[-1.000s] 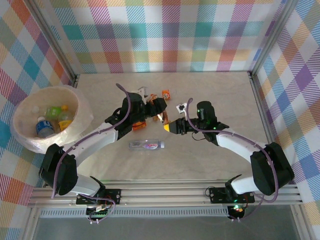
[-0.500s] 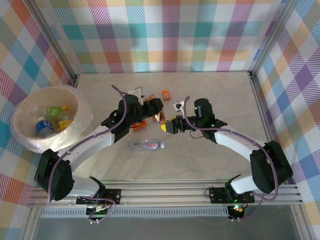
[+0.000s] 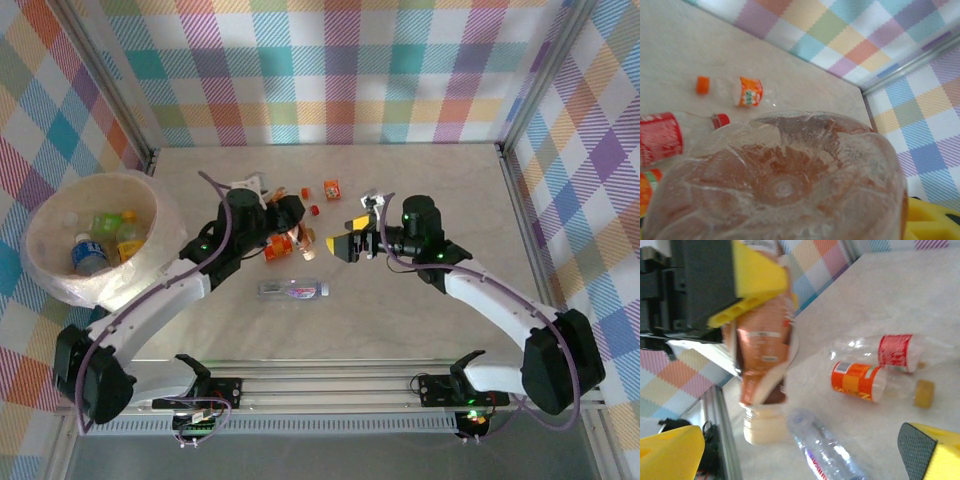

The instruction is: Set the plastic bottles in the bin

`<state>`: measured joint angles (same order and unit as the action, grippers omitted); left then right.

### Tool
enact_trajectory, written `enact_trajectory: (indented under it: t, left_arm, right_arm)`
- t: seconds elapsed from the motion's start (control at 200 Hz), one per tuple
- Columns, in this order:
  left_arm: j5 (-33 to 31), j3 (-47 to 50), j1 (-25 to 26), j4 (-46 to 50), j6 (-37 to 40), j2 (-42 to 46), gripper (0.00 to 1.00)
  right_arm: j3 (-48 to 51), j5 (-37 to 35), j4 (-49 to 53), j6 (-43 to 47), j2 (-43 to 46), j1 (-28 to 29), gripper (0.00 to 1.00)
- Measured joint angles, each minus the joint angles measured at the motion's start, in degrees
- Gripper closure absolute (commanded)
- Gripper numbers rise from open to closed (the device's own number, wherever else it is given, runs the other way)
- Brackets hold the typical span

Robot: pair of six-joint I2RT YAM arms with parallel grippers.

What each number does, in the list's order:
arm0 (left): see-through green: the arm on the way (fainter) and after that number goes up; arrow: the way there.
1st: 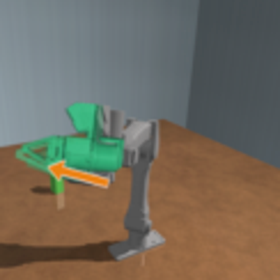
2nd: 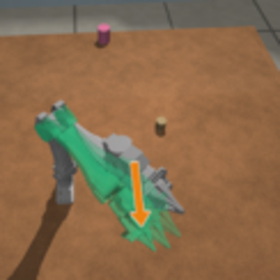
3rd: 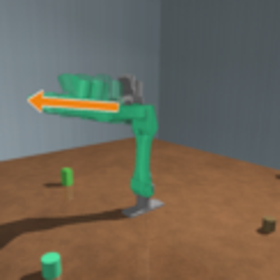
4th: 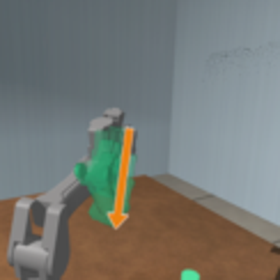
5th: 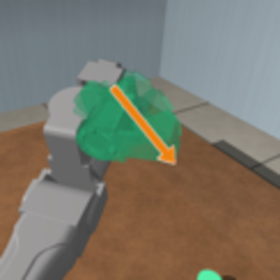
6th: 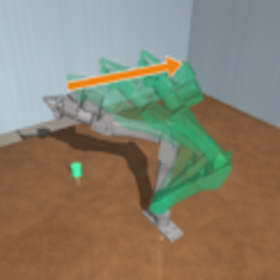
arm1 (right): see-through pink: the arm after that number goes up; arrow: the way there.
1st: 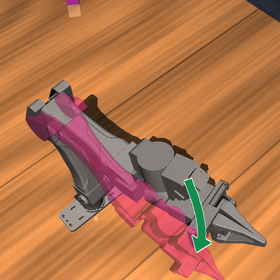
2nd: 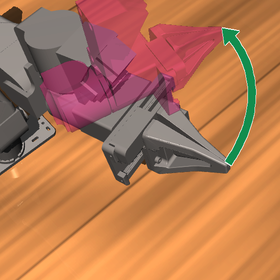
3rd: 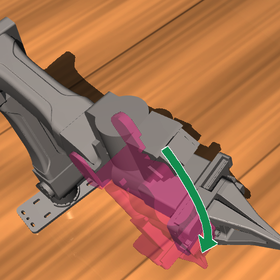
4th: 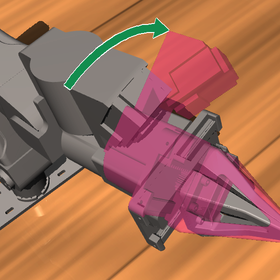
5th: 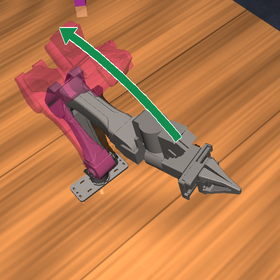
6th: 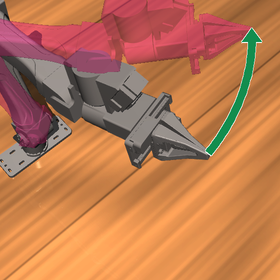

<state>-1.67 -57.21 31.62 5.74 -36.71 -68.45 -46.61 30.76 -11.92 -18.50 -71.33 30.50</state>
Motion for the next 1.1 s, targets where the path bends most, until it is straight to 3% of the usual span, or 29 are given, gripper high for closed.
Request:
enact_trajectory:
  t: [0.29, 0.615, 0.895, 1.1]
  left_arm:
    - [-5.46, -10.86, -6.78, 14.08, 6.45, 9.6, 0.43]
    - [-16.74, -25.16, -16.35, 27.82, 16.04, 9.99, 0.44]
    - [-21.59, -35.45, -28.79, 33.42, 20.04, 7.8, 0.44]
    - [-16.76, -36.48, -43.98, 36.24, 19.17, 5.35, 0.44]
  right_arm:
    - [1.31, -6.84, -1.14, 1.25, 0.68, 0.0, 0.0]
    - [1.31, -8.39, -2.49, 1.42, 0.66, 0.0, 0.0]
    - [1.31, -8.92, -2.69, 1.44, 0.63, 0.0, 0.0]
    - [1.31, -9.31, -2.69, 1.51, 0.61, 0.0, 0.0]
